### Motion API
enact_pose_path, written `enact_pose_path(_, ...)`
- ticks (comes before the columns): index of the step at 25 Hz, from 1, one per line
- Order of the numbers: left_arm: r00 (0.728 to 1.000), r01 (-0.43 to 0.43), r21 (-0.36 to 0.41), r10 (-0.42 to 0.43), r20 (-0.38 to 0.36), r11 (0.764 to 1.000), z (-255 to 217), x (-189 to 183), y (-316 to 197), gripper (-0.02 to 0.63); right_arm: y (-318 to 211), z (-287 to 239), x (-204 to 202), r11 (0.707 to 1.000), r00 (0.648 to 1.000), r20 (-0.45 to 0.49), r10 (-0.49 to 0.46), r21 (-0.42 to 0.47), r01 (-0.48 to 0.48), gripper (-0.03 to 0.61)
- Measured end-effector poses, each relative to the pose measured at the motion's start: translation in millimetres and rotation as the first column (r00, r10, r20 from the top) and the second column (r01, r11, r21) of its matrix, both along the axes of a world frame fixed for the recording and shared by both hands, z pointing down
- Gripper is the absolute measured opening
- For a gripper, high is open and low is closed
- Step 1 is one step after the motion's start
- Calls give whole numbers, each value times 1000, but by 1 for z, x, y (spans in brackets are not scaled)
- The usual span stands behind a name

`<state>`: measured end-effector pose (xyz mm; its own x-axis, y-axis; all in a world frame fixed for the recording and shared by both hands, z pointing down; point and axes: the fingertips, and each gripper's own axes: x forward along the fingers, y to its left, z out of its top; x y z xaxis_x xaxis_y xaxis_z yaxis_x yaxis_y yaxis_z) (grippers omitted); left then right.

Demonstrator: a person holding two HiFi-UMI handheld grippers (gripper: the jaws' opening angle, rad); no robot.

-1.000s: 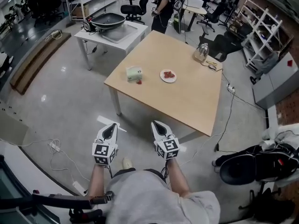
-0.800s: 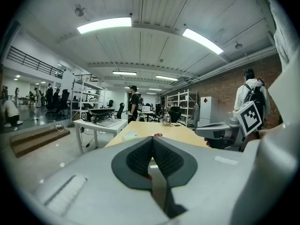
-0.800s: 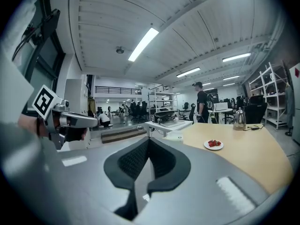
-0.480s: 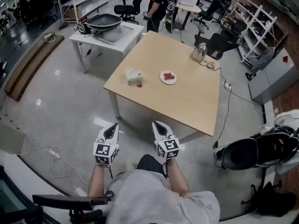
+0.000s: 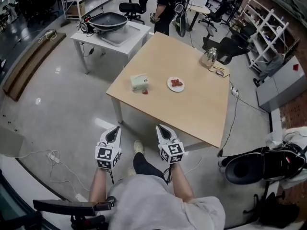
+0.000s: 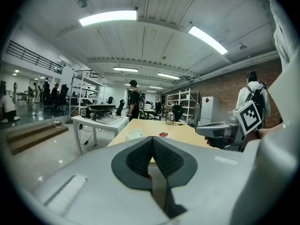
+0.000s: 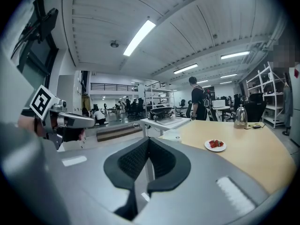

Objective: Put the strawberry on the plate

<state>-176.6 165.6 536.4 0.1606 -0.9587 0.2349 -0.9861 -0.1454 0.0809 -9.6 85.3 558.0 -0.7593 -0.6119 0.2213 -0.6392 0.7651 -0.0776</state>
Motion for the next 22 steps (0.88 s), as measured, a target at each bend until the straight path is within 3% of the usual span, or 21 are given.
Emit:
enact_pose_path(11,998,63,-67,-63,-2,996,21,-44,-65,20,-80,18,-48,998,998,-19,-57,-23,56,6)
enact_pose_path(22,996,80,-156,-84,-22,984,47,-55,-127,20,-167,65,-78,990,987,-115,-110,-96,99,7)
